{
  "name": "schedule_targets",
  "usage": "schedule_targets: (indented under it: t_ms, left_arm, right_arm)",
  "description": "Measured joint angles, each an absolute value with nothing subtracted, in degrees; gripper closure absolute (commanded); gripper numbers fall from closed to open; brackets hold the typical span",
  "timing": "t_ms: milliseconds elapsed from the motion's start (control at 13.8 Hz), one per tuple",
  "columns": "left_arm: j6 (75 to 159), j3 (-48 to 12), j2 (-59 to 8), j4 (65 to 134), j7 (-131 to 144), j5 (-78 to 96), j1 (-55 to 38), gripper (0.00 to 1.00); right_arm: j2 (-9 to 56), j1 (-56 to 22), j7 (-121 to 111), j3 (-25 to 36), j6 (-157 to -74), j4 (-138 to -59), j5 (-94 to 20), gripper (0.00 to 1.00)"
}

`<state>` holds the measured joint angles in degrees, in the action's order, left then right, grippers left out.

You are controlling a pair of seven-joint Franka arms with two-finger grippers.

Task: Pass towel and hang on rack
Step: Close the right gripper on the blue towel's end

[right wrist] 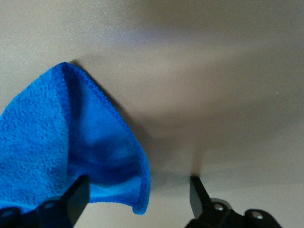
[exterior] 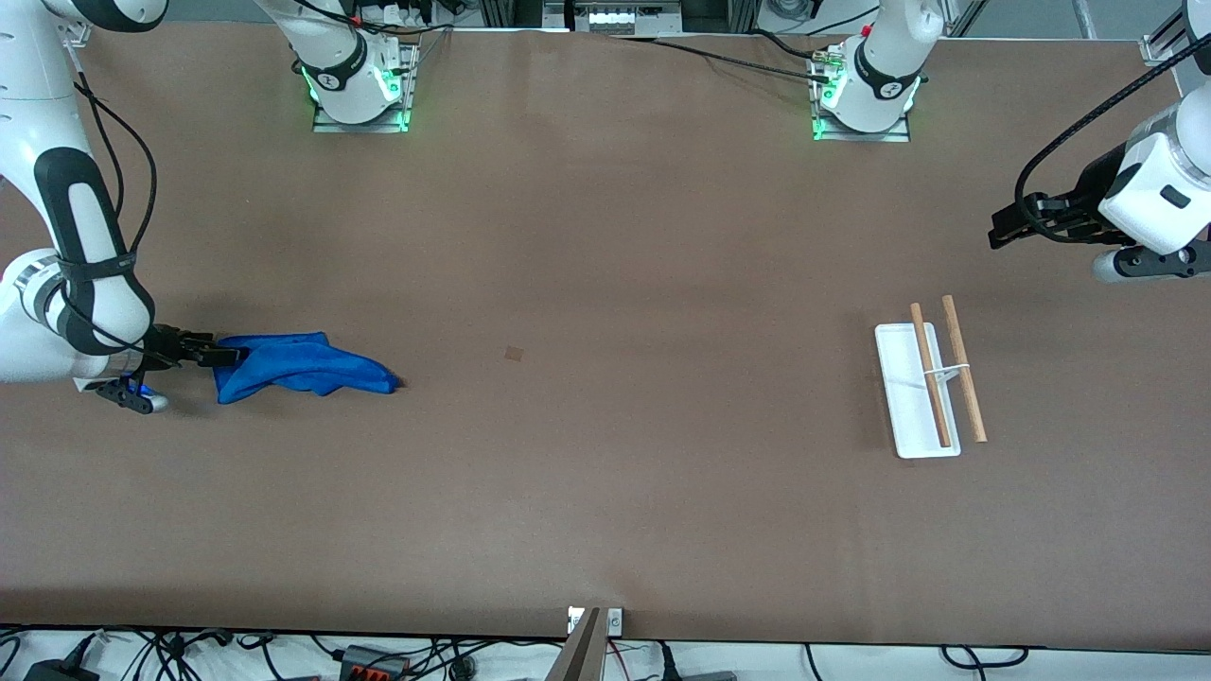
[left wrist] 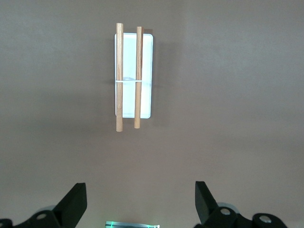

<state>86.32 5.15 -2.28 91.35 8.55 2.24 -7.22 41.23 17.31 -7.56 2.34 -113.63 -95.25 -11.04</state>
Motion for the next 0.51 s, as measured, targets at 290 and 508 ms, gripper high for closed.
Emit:
schedule_targets:
  t_ms: [290, 508]
  left_arm:
    - [86.3, 5.2, -2.3, 91.3, 8.6, 2.2, -7.2, 0.00]
    - [86.3, 5.2, -2.3, 91.3, 8.6, 2.2, -7.2, 0.00]
  right_arm:
    - [41.2, 17.4, -8.5, 2.2, -113.6, -94.9, -11.0, 1.00]
    - [41.2, 17.4, -11.3, 1.9, -113.0, -94.1, -11.1, 1.00]
